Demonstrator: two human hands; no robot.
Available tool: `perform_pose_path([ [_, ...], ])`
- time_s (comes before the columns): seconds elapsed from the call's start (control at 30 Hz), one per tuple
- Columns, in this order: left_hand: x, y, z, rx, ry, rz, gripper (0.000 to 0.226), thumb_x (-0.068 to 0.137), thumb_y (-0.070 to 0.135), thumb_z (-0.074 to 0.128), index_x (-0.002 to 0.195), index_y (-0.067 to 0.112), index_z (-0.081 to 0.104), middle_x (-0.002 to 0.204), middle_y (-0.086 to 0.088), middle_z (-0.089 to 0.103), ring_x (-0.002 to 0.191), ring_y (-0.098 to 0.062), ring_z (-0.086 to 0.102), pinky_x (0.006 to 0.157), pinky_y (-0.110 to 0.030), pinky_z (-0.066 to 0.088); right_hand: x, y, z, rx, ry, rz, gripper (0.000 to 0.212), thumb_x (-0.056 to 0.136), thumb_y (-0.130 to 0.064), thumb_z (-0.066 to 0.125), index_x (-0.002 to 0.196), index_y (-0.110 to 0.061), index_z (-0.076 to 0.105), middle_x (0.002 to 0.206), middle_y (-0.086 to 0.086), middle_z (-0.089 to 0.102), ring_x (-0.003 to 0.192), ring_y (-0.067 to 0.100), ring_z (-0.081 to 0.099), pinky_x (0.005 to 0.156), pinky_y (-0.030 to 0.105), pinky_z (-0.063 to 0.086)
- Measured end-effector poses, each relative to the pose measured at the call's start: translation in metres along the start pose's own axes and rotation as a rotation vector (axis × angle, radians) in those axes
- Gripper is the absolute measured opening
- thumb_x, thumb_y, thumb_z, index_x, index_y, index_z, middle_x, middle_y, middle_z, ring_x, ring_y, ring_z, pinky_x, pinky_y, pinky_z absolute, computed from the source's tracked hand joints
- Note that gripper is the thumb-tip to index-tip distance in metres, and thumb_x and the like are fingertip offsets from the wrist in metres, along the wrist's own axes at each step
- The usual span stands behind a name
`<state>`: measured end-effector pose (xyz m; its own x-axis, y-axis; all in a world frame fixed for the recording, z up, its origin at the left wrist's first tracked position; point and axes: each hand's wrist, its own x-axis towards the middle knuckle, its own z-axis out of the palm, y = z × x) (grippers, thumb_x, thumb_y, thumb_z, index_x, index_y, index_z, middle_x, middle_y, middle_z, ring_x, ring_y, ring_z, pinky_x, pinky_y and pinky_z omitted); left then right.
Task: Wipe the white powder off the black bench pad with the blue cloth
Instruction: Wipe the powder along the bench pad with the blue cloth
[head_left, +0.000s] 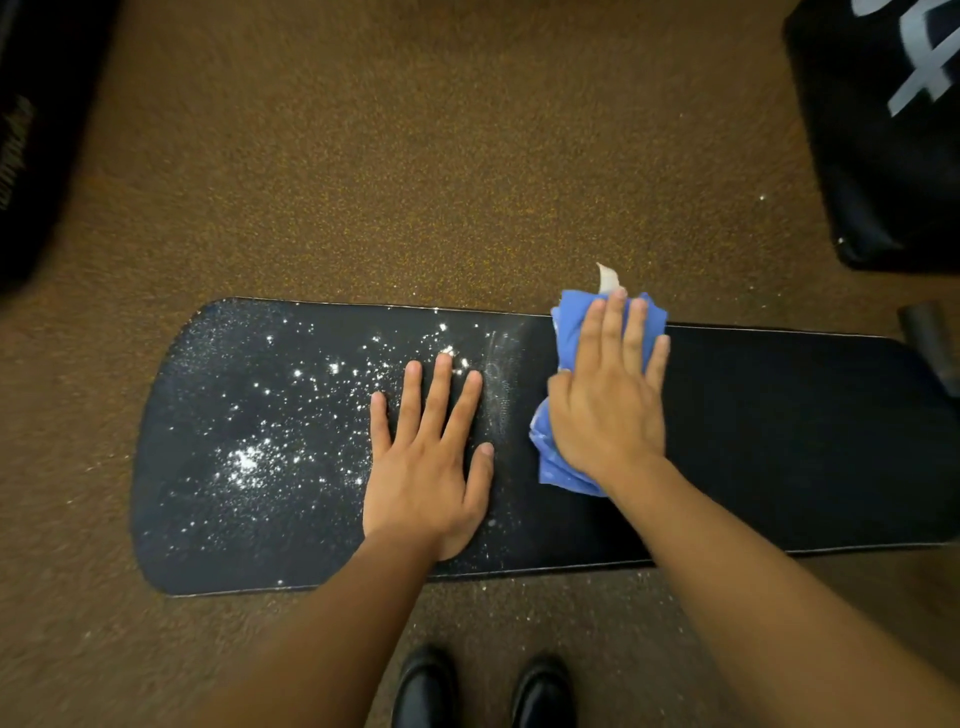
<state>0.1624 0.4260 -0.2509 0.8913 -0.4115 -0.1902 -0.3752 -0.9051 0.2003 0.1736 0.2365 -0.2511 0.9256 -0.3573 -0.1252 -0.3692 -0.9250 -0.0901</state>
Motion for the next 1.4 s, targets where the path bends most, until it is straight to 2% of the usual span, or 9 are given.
perform_pose_path([
  [0.1, 0.0, 0.0, 0.001, -0.01, 0.007, -0.001, 0.065, 0.097, 0.049, 0.021, 0.157, 0.028, 0.006, 0.165, 0.001, -0.008, 0.15, -0.022, -0.016, 0.12, -0.055, -0.002, -0.035, -0.023, 0.004, -0.017, -0.025, -0.155, 0.073, 0.09, -0.035, 0.016, 0.153, 0.0, 0.003, 0.162, 0.018, -0.003, 0.149, 0.033, -0.007, 0.119, 0.057, 0.005],
  [0.27, -0.001, -0.001, 0.0, -0.018, 0.003, 0.006, 0.065, 0.098, 0.049, 0.021, 0.157, 0.028, 0.006, 0.165, 0.001, -0.008, 0.15, -0.021, -0.015, 0.12, -0.056, 0.001, -0.103, 0.024, 0.005, -0.043, -0.059, -0.393, 0.071, 0.09, -0.038, 0.029, 0.151, -0.002, 0.022, 0.161, 0.014, 0.012, 0.149, 0.031, 0.008, 0.114, 0.059, 0.016],
  [0.47, -0.001, 0.0, -0.001, -0.024, 0.01, -0.002, 0.065, 0.098, 0.049, 0.021, 0.157, 0.029, 0.006, 0.165, 0.002, -0.007, 0.15, -0.021, -0.015, 0.12, -0.054, -0.002, 0.01, -0.009, -0.007, 0.042, -0.036, 0.049, 0.076, 0.085, -0.036, 0.012, 0.152, 0.001, 0.008, 0.162, 0.019, 0.003, 0.149, 0.034, -0.002, 0.117, 0.059, 0.008],
  [0.6, -0.001, -0.001, 0.001, -0.036, 0.013, 0.0, 0.065, 0.097, 0.048, 0.022, 0.157, 0.029, 0.007, 0.165, 0.002, -0.006, 0.151, -0.021, -0.014, 0.12, -0.055, -0.002, -0.045, -0.026, 0.002, 0.018, -0.041, -0.222, 0.073, 0.09, -0.036, 0.021, 0.153, 0.0, 0.01, 0.162, 0.019, 0.006, 0.149, 0.034, 0.0, 0.118, 0.057, 0.01],
  [0.73, -0.001, -0.001, 0.001, -0.042, 0.017, 0.004, 0.065, 0.097, 0.048, 0.024, 0.157, 0.028, 0.009, 0.165, 0.002, -0.005, 0.151, -0.022, -0.013, 0.12, -0.056, 0.001, -0.101, 0.023, 0.006, -0.028, -0.041, -0.445, 0.072, 0.088, -0.035, 0.033, 0.151, -0.001, 0.024, 0.161, 0.017, 0.013, 0.149, 0.032, 0.011, 0.115, 0.055, 0.017],
  [0.83, -0.001, -0.002, 0.001, -0.025, 0.012, 0.002, 0.065, 0.098, 0.049, 0.023, 0.157, 0.029, 0.007, 0.165, 0.002, -0.007, 0.151, -0.022, -0.015, 0.12, -0.055, -0.001, -0.064, 0.037, 0.002, -0.053, -0.023, -0.311, 0.074, 0.085, -0.033, 0.03, 0.15, 0.001, 0.024, 0.16, 0.017, 0.016, 0.149, 0.032, 0.011, 0.117, 0.056, 0.017],
  [1.0, 0.0, 0.0, 0.0, -0.03, 0.012, -0.001, 0.066, 0.097, 0.049, 0.022, 0.157, 0.029, 0.006, 0.165, 0.002, -0.007, 0.15, -0.021, -0.016, 0.119, -0.054, -0.004, -0.014, -0.013, -0.001, 0.037, -0.001, -0.039, 0.075, 0.086, -0.033, 0.019, 0.152, 0.002, 0.009, 0.161, 0.02, 0.007, 0.149, 0.034, 0.001, 0.118, 0.058, 0.01],
  [1.17, -0.001, -0.001, 0.0, -0.044, 0.014, -0.002, 0.065, 0.097, 0.048, 0.022, 0.157, 0.028, 0.006, 0.165, 0.003, -0.009, 0.15, -0.02, -0.016, 0.12, -0.053, -0.005, -0.034, -0.031, 0.004, 0.027, -0.017, -0.191, 0.074, 0.087, -0.034, 0.017, 0.152, 0.0, 0.006, 0.162, 0.019, 0.002, 0.149, 0.033, -0.004, 0.119, 0.056, 0.008],
  [1.4, 0.001, -0.004, -0.005, -0.105, 0.025, 0.015, 0.066, 0.095, 0.049, 0.022, 0.157, 0.028, 0.013, 0.165, 0.005, -0.003, 0.152, -0.018, -0.008, 0.121, -0.049, -0.002, -0.033, -0.03, 0.002, 0.034, -0.046, -0.179, 0.076, 0.088, -0.041, 0.015, 0.154, -0.005, -0.001, 0.163, 0.014, -0.006, 0.149, 0.028, -0.011, 0.12, 0.054, 0.005],
])
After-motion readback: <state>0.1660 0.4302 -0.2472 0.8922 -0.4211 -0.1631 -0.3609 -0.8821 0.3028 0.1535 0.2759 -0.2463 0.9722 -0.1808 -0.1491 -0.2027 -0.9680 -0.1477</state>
